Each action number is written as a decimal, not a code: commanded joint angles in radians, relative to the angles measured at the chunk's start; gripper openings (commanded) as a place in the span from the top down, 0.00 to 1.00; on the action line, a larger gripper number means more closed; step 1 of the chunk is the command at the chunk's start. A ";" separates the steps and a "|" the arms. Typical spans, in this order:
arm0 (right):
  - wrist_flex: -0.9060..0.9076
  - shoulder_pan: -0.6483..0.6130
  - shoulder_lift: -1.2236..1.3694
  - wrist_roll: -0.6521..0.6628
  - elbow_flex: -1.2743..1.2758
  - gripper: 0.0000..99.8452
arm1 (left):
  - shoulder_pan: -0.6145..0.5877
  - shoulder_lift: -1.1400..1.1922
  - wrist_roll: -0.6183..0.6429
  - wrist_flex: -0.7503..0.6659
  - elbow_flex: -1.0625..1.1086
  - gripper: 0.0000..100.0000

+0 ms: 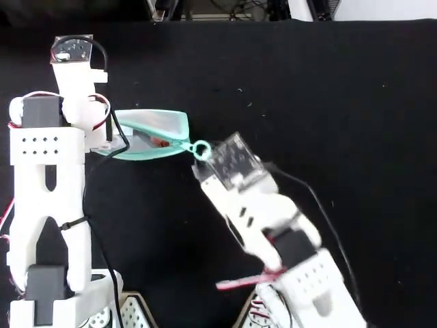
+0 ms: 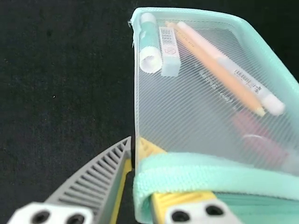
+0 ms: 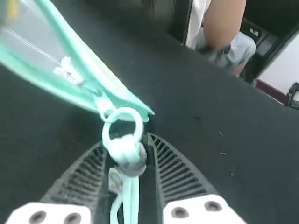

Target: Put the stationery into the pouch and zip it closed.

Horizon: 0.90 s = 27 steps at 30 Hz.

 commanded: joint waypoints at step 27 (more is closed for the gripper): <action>0.008 -0.092 0.458 0.069 -0.664 0.99 | -0.012 0.009 0.000 0.031 -0.602 0.97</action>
